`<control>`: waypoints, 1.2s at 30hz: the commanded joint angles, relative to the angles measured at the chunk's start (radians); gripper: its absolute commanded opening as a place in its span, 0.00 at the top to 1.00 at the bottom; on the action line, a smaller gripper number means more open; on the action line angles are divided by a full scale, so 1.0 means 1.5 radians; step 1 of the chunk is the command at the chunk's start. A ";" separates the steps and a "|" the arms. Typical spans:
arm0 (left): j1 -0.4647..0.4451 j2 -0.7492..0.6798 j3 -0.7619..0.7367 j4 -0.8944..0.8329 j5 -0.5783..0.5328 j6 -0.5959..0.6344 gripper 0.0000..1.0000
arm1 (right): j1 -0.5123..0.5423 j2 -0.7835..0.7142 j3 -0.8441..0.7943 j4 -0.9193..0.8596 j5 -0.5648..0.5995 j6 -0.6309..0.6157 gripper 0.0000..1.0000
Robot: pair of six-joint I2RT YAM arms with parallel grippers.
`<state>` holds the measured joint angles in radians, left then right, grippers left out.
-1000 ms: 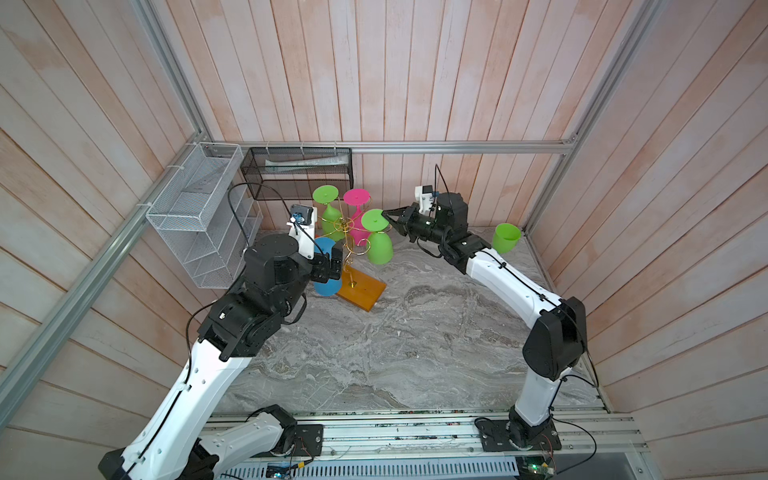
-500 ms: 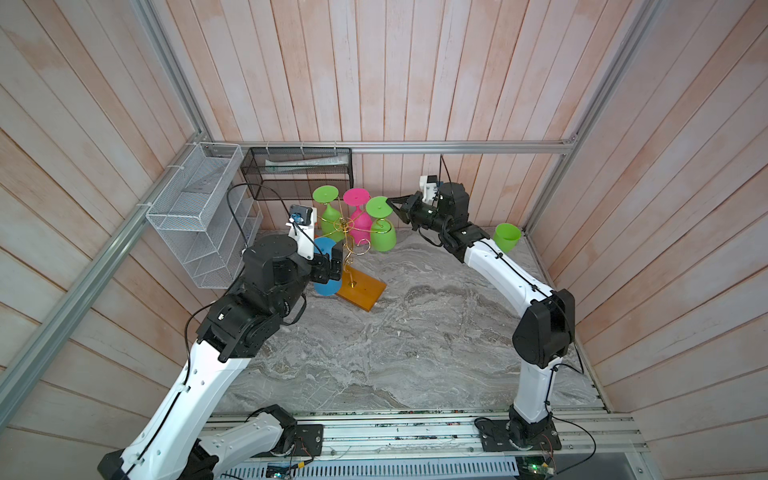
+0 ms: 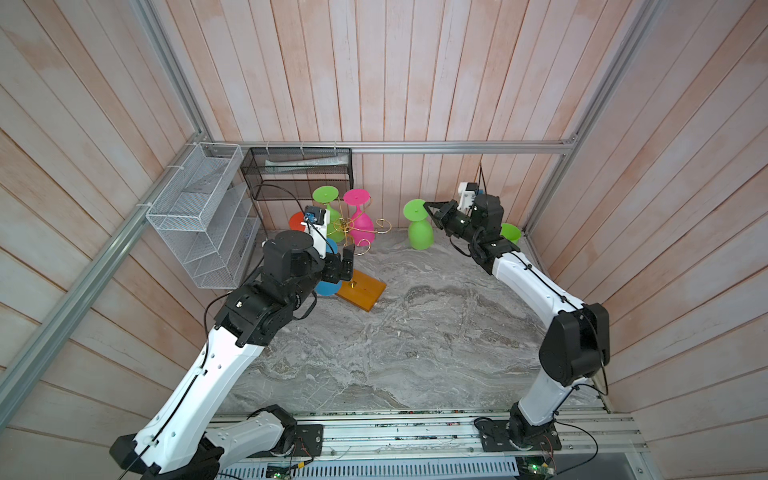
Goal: Take the wine glass off the wine glass rack
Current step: 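Pull the green glass from the rack with the right gripper while the left approaches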
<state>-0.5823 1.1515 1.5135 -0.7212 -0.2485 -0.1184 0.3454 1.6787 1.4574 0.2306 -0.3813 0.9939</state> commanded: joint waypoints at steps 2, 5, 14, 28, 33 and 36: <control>0.000 0.027 0.016 -0.004 0.070 -0.069 0.01 | 0.007 -0.130 -0.097 0.067 0.015 -0.153 1.00; -0.004 0.055 0.029 -0.003 0.098 -0.137 0.03 | 0.010 -0.204 -0.175 0.082 -0.009 -0.240 1.00; -0.066 0.079 0.025 0.068 0.160 -0.360 0.05 | 0.112 -0.411 -0.391 0.139 0.056 -0.607 1.00; -0.130 0.176 0.164 -0.152 0.153 -0.767 0.11 | 0.289 -0.498 -0.544 0.300 0.162 -1.005 1.00; -0.135 0.184 0.161 -0.177 0.173 -0.835 0.17 | 0.367 -0.497 -0.552 0.313 0.239 -1.122 1.00; -0.137 0.185 0.154 -0.183 0.183 -0.859 0.19 | 0.412 -0.491 -0.555 0.323 0.288 -1.186 1.00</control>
<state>-0.7822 1.4322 1.7439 -0.9573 -0.0021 -1.3193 0.9188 0.9478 0.6338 0.6487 -0.0593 -0.6231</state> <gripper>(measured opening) 0.820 0.047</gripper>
